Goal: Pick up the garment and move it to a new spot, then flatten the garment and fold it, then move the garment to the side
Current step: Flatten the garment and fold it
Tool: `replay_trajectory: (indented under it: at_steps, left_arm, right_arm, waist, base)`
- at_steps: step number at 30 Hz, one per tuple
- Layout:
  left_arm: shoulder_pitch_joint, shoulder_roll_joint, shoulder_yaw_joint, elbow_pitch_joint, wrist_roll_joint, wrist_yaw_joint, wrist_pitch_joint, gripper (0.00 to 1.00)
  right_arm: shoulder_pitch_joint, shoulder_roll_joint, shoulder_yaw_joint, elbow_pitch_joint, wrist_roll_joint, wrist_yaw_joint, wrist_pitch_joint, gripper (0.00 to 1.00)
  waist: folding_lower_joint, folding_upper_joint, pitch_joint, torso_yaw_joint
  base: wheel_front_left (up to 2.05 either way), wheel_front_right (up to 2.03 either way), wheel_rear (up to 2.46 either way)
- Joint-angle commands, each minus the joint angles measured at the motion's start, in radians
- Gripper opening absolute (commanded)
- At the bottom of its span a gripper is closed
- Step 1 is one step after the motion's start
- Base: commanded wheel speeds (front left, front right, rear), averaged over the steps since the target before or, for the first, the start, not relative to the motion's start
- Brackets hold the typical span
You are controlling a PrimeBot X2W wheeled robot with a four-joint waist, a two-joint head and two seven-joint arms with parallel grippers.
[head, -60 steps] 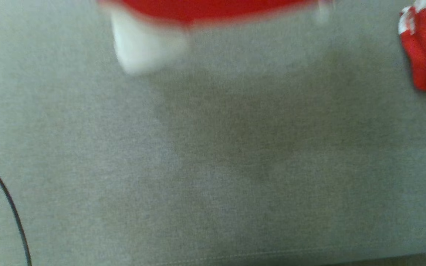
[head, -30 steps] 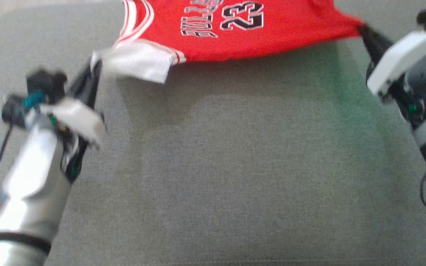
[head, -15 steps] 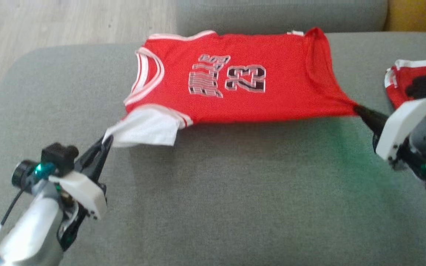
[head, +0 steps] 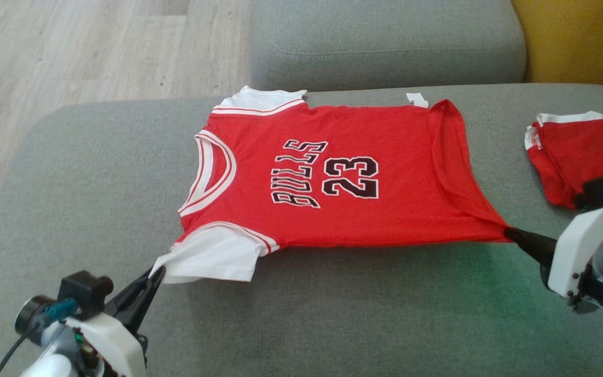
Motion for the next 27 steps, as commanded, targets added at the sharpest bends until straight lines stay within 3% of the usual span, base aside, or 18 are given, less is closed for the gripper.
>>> replay_trajectory:
  at_steps: [1,11,27]
  left_arm:
    - [-0.06,0.045,0.052,-0.038,-0.007,0.01,0.0,0.0]
    - [-0.149,0.042,0.067,-0.062,0.006,0.035,0.022,0.0]
    - [-0.427,-0.007,0.017,0.125,0.057,-0.014,0.015,0.0]
  right_arm:
    - [-0.014,-0.042,-0.024,-0.028,0.003,0.007,0.0,0.0]
    - [-0.059,0.014,-0.116,-0.026,-0.088,0.007,0.034,0.0]
    - [-0.187,0.132,-0.174,0.033,-0.229,0.007,0.112,0.0]
  waist:
    - [0.0001,0.0,0.004,-0.002]
    - [0.0001,0.0,0.082,-0.019]
    - [0.0001,0.0,0.192,-0.033]
  base:
    - [0.0,0.0,0.0]
    - [0.0,0.0,0.0]
    - [0.0,0.0,0.0]
